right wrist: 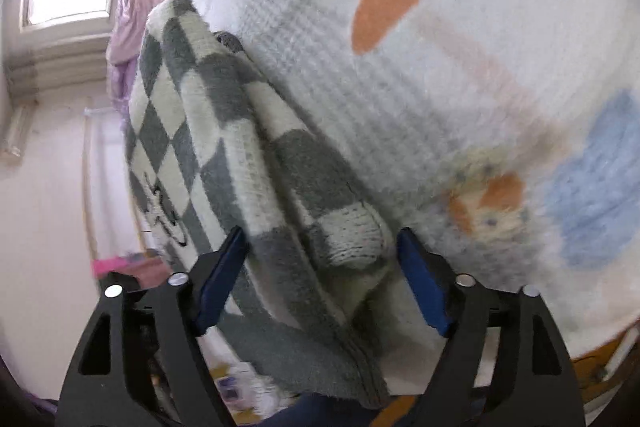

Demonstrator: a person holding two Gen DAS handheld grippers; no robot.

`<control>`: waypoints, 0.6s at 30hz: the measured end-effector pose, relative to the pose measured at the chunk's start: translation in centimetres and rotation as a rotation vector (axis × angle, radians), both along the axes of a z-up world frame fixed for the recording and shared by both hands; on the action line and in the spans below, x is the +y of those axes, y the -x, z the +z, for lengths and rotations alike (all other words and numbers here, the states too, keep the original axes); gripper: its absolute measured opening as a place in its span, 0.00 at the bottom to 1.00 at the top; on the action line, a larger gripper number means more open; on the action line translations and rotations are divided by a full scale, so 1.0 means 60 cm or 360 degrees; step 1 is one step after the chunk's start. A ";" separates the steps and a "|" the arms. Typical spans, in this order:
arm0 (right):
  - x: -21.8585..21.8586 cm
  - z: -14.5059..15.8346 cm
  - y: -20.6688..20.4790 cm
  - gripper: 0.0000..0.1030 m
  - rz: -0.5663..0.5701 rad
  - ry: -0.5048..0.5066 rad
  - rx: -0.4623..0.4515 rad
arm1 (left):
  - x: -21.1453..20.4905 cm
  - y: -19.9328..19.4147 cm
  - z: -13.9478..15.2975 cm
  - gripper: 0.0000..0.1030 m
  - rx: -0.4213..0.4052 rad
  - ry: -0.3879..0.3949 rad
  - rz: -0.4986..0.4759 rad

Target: Fold large clothes

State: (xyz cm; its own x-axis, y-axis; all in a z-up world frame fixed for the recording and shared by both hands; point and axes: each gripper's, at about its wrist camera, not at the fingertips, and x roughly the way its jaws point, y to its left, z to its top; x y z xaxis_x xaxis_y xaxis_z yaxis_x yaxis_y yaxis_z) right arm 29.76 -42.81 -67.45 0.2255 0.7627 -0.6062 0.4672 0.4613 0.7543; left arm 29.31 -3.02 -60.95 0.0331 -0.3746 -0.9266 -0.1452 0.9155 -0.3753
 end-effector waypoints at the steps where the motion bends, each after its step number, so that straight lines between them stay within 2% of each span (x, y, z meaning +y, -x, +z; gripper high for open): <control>1: -0.006 -0.007 0.004 0.74 -0.0022 -0.0090 0.0012 | -0.004 -0.005 -0.003 0.96 0.0006 -0.0004 0.0001; 2: 0.001 -0.018 0.010 0.74 -0.0019 -0.0178 0.0030 | -0.004 -0.006 -0.008 0.96 0.0012 -0.0003 0.0004; 5: 0.004 -0.018 0.015 0.75 -0.0018 -0.0200 -0.0014 | -0.012 -0.016 -0.021 0.96 0.0029 0.0009 0.0004; 8: 0.007 -0.024 0.008 0.81 -0.0028 -0.0237 -0.0024 | -0.007 -0.020 -0.028 0.96 0.0036 0.0032 0.0014; 11: 0.031 -0.027 -0.004 0.92 0.0022 -0.0185 -0.0006 | -0.008 -0.023 -0.038 0.96 0.0048 0.0058 0.0047; 14: 0.058 -0.023 -0.030 0.94 0.0045 -0.0061 0.0084 | -0.003 -0.020 -0.049 0.96 0.0068 0.0097 0.0092; 18: 0.066 -0.020 -0.029 0.94 -0.0007 -0.0038 0.0116 | 0.001 -0.019 -0.071 0.97 0.0118 0.0190 0.0203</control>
State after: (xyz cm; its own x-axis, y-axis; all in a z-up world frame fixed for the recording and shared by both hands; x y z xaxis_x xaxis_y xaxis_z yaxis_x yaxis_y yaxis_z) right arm 31.48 -38.87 -68.66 0.1846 0.7762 -0.6029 0.5234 0.4416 0.7288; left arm 30.44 -2.93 -65.23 0.0205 -0.4794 -0.8773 -0.2886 0.8373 -0.4643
